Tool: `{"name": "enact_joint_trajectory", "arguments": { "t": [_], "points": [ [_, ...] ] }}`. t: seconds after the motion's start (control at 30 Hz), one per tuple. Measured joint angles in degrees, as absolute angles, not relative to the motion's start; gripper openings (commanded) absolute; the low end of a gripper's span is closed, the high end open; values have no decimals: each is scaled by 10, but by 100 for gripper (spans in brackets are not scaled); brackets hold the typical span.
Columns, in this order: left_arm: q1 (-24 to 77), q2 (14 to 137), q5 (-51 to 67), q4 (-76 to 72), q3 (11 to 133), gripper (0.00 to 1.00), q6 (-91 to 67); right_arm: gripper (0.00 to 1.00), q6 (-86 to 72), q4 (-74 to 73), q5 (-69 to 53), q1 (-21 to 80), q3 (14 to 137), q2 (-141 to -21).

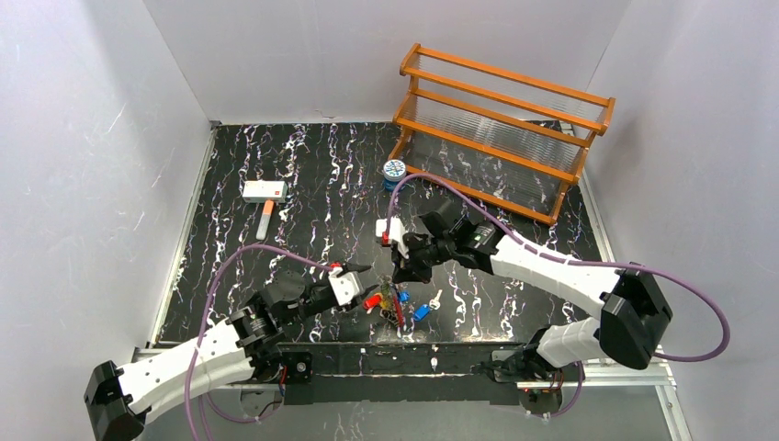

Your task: Put the keys on the keyring

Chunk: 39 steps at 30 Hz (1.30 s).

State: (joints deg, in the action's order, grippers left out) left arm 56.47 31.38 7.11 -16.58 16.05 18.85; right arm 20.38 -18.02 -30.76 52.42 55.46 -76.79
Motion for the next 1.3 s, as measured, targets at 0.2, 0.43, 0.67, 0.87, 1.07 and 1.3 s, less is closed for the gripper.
{"name": "enact_joint_trajectory", "arguments": {
  "t": [0.2,0.43,0.67,0.87,1.07,1.3],
  "points": [
    [565,325,85,-126,164,33,196,1,214,-213,-303,541,571,-785],
    [565,364,115,-145,166,31,183,1,213,-217,-305,560,588,-803],
    [565,398,133,-172,166,7,171,1,212,-224,-298,571,595,-810],
    [565,406,135,-169,169,0,174,1,212,-229,-296,578,595,-810],
    [565,395,129,-159,170,0,174,34,210,-222,-291,578,595,-810],
    [565,363,119,-187,149,0,150,56,190,-170,-286,566,569,-782]
  ]
}}
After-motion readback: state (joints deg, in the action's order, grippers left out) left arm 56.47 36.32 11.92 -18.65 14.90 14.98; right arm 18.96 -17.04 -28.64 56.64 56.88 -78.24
